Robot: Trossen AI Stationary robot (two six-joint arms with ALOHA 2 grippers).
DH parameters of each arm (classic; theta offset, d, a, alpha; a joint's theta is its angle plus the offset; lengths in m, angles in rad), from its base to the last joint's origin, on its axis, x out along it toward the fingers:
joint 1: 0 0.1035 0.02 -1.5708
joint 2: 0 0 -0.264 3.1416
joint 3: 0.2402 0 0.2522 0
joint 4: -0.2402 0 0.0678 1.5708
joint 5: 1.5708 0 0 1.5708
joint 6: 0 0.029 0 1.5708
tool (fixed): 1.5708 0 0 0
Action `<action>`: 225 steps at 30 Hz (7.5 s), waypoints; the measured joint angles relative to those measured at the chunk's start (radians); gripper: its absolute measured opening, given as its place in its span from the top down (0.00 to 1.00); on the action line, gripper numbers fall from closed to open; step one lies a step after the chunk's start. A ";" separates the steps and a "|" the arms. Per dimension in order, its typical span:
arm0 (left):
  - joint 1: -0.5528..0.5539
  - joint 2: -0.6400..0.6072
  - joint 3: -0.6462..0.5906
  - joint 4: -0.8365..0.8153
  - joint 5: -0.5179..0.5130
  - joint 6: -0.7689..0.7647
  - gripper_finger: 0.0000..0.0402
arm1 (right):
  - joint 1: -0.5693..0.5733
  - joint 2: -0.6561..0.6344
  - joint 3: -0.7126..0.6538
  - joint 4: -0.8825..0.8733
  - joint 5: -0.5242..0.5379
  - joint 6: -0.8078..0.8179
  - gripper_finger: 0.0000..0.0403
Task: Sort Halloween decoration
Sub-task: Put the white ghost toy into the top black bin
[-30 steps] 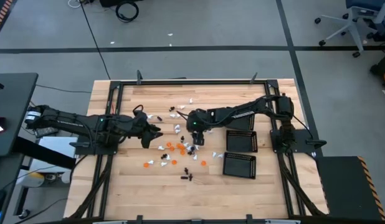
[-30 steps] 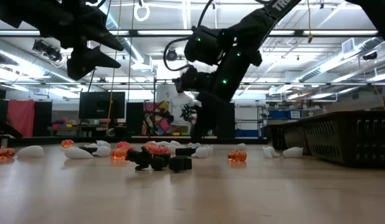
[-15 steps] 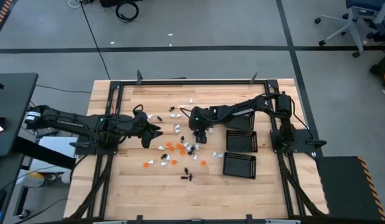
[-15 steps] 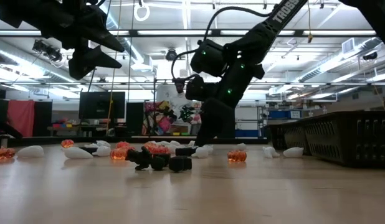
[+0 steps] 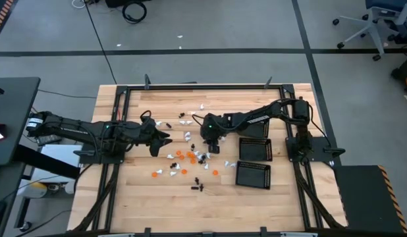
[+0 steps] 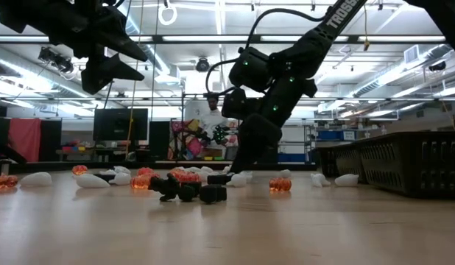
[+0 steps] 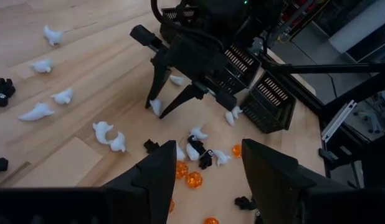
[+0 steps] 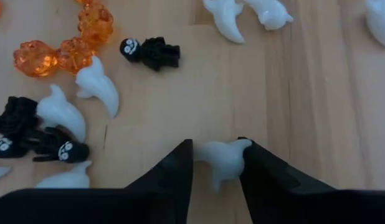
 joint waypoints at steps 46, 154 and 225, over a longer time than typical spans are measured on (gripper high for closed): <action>0.000 0.000 0.000 0.005 -0.028 0.026 0.52 | -0.071 -0.373 -0.002 -0.431 0.055 0.090 0.82; 0.088 0.000 0.000 -0.071 0.020 0.090 0.52 | -0.099 0.162 0.468 -0.963 -0.085 0.171 0.80; 0.088 0.000 0.000 -0.073 0.020 0.090 0.52 | -0.408 -0.407 -0.231 -0.642 -0.076 0.076 0.75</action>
